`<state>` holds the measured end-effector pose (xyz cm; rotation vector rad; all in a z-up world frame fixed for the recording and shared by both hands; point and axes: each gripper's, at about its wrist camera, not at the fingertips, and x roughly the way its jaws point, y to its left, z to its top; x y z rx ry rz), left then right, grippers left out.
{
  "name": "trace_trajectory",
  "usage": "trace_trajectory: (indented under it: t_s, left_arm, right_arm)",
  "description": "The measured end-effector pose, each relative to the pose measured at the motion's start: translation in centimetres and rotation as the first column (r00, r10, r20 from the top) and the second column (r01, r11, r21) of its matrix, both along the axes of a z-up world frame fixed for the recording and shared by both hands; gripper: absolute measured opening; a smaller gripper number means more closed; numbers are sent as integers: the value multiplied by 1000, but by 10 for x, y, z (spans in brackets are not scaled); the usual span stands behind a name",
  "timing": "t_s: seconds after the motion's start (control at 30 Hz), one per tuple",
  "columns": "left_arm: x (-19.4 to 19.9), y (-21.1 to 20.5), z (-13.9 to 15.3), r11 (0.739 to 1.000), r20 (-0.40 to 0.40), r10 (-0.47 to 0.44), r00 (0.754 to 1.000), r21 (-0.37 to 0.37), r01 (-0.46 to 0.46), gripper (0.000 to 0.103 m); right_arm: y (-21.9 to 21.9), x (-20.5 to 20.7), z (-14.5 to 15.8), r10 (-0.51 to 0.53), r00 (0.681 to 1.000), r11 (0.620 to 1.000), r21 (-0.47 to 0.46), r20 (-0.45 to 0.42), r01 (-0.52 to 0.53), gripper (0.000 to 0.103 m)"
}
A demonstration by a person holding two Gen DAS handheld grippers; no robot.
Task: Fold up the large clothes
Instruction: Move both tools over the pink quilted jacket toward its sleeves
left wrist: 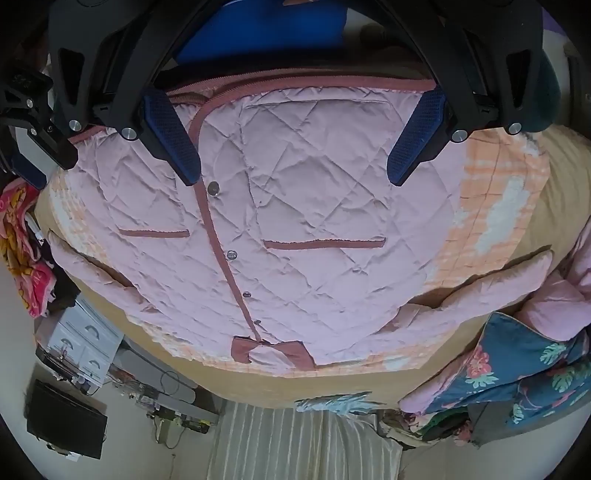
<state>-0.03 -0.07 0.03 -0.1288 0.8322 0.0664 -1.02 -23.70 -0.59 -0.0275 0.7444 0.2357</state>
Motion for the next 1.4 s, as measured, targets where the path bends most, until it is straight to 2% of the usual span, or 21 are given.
trace_trajectory:
  t_s: [0.27, 1.4]
  left_arm:
    - [2, -6, 7, 1000, -1, 0, 1000, -12, 0, 95]
    - [-2, -8, 1, 1000, 8, -14, 1000, -2, 14, 95]
  right_arm:
    - [2, -2, 3, 13, 1000, 1000, -4, -10, -13, 99]
    - [5, -4, 7, 25, 1000, 1000, 7, -2, -25, 99]
